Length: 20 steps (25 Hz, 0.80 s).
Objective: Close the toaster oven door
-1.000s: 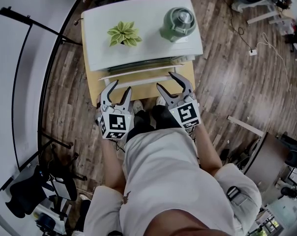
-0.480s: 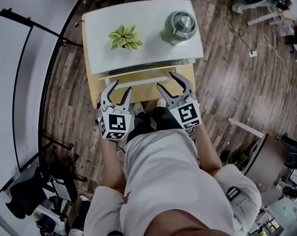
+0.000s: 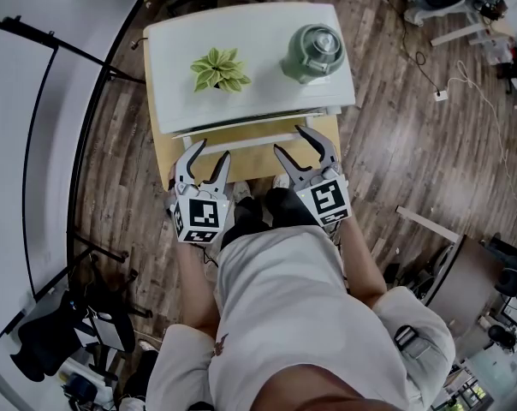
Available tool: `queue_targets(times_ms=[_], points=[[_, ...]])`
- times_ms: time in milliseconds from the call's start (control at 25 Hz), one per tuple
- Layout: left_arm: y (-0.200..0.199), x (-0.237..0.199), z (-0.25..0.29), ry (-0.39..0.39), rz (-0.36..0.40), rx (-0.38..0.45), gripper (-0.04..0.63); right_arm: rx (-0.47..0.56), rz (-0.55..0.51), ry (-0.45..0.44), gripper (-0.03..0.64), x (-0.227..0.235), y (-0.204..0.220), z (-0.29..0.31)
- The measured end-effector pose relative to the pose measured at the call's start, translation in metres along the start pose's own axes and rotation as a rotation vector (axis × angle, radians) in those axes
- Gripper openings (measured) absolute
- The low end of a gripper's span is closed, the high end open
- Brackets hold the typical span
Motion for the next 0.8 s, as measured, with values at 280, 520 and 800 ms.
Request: queue_targets(times_ms=[280, 520, 800], points=[[-0.0044, -0.0025, 0.0021, -0.002, -0.003, 0.004, 0.202, 0.007, 0.003, 0.005, 0.236, 0.0044, -0.0019, 0.0024], [-0.0071, -0.0043, 0.0042, -0.006, -0.006, 0.006, 0.204, 0.011, 0.003, 0.009, 0.235, 0.0077, -0.0032, 0.0047], [-0.0086, -0.0074, 0.0069, -0.010, -0.011, 0.012, 0.206, 0.012, 0.002, 0.020, 0.233, 0.0101, -0.0039, 0.0087]])
Point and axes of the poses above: the fingertips, and each gripper's own axes: z forward along the fingers, x to its right, y out of its underside, the point moved 7 cm from there along -z, backward along the fingers, and after that the axes turned 14 degrees about -z, right-handed, at the moved point
